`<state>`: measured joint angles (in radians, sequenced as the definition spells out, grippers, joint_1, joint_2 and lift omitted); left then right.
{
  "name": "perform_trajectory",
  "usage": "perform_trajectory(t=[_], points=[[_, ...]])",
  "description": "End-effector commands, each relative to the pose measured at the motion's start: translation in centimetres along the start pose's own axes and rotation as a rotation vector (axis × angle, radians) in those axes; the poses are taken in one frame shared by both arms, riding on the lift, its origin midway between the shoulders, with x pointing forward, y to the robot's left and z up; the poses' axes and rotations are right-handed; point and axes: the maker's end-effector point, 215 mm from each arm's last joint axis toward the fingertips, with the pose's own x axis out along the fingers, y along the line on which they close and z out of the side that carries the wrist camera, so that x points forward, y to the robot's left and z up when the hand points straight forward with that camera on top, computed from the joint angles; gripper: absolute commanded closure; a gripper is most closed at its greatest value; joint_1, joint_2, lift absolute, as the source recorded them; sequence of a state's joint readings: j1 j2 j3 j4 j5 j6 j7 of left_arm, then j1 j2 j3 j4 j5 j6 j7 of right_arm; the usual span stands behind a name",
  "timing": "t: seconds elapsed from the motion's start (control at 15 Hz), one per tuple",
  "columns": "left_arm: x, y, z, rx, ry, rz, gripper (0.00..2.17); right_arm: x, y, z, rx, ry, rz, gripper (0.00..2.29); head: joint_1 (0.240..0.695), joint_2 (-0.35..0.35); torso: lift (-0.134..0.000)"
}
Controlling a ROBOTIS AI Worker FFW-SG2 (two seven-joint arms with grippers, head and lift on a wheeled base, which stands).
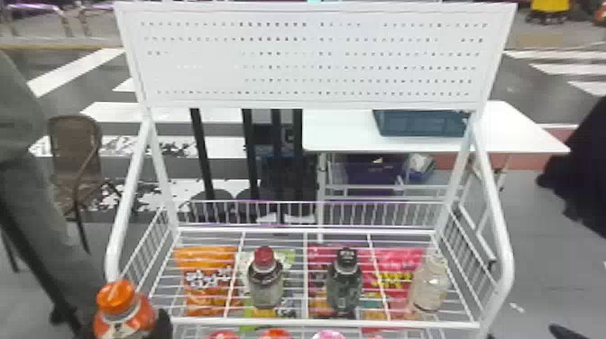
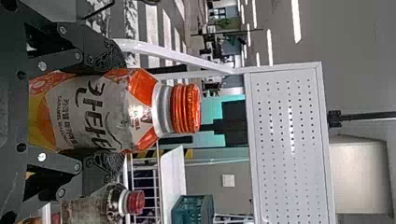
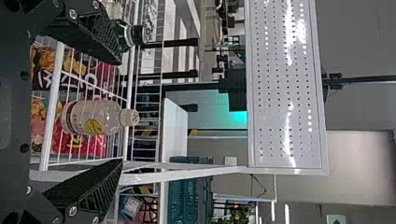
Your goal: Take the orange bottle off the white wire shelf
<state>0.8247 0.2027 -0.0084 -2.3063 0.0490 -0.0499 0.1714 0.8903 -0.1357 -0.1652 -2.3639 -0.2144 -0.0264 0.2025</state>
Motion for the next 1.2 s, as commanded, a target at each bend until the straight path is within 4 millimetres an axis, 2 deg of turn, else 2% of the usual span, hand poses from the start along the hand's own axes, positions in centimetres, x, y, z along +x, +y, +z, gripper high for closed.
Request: perform_trajectory(t=[0.0,0.4,1.13], points=[[0.06,-0.09,0.12,-0.003,-0.003,0.0,0.64,-0.11,0.13,0.25,0.001,-0.004,0.0,0.15,0.499,0.0,0.0],[0.01,-0.15,0.96,-0.007,-0.016,0.0,0.65,-0.08,0.14,0.22,0.003,-0.006,-0.001,0.15,0.499,0.0,0.0],[0.06,-0.33,0.96,-0.012,-0.017,-0.001,0.64,0.0,0.0,0.06,0.001,-0.004,-0.002,0.15,0.499,0.0,0.0]])
